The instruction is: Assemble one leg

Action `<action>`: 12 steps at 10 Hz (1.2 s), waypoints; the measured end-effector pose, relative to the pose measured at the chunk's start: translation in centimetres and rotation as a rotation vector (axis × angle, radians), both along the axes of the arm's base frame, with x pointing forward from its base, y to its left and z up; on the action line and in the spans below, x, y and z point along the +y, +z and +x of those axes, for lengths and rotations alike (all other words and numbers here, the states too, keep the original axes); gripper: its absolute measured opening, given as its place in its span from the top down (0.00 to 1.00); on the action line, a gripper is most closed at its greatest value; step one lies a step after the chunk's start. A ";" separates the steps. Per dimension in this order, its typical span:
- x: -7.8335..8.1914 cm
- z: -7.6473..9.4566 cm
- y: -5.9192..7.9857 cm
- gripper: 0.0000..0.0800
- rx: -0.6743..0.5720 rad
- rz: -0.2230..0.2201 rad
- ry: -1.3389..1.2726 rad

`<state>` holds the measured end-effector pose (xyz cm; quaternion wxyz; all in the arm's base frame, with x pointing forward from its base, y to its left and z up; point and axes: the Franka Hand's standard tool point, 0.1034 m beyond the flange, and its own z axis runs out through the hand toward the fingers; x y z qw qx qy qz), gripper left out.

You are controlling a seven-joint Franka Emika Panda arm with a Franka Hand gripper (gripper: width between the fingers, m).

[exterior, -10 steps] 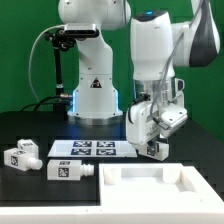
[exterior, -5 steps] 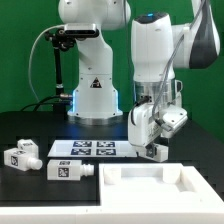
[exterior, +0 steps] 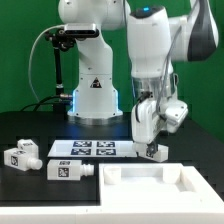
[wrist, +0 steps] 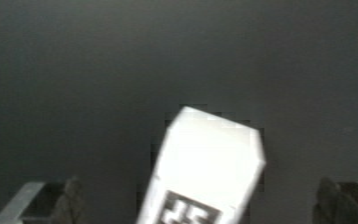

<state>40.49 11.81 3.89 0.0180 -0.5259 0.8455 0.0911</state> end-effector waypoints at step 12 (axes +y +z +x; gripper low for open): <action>3.7 0.1 0.8 0.19 0.088 0.016 -0.045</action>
Offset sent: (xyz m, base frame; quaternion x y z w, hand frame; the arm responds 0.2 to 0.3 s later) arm 0.0000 0.0000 0.0000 0.0000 0.0000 0.0000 1.0000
